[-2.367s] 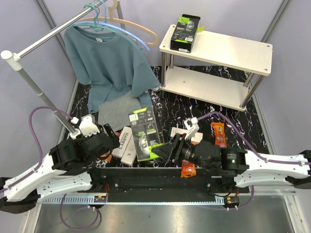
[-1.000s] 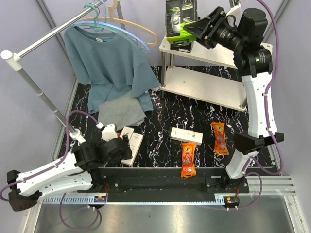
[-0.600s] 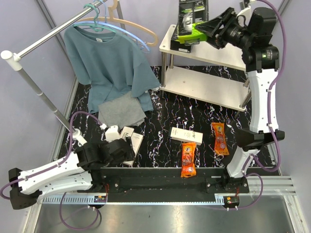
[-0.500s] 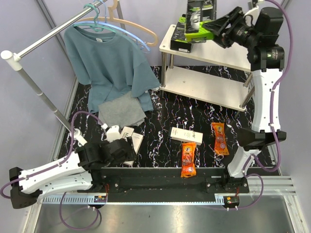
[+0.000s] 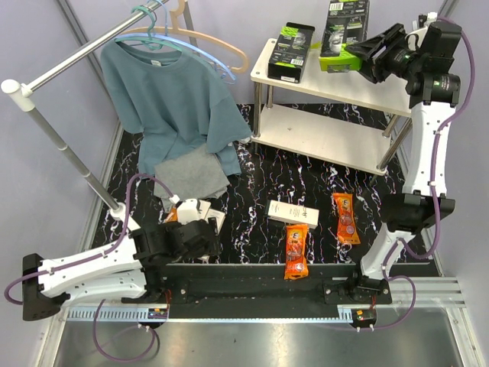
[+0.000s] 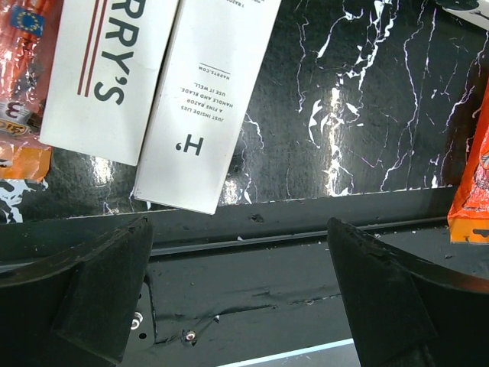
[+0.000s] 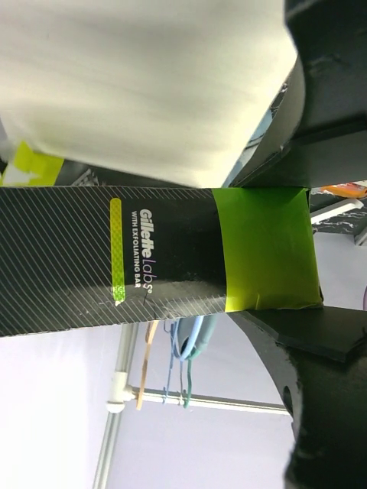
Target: Place and organize the shaving razors onto the shelf
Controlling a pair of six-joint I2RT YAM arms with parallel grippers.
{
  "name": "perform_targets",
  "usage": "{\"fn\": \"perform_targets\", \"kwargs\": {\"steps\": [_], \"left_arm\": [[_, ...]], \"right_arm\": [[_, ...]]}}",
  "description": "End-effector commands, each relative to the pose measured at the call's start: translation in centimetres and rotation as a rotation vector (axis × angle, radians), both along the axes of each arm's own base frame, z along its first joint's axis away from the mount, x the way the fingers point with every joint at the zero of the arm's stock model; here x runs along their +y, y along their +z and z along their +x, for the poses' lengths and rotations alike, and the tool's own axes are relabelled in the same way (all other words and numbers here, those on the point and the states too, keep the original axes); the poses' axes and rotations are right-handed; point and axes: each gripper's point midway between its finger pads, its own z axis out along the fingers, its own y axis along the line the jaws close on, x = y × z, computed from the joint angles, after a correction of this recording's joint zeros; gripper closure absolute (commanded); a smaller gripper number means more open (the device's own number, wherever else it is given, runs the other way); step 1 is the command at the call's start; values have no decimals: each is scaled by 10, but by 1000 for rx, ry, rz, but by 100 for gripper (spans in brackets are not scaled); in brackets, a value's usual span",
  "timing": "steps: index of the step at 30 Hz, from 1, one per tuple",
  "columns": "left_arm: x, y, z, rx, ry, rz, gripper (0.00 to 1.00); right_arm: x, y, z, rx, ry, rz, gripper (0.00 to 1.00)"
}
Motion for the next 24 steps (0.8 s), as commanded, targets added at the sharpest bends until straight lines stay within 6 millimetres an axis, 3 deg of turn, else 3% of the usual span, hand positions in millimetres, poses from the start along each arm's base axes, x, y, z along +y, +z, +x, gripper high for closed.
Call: {"fn": "perform_targets", "kwargs": {"steps": [1, 8, 24], "left_arm": [[-10, 1, 1, -6, -6, -35, 1], [-11, 2, 0, -8, -12, -39, 1], [-12, 4, 0, -11, -15, -37, 1]], "right_arm": [[3, 17, 0, -92, 60, 6, 100], [2, -15, 17, -10, 65, 30, 100], [2, -42, 37, 72, 72, 125, 98]]}}
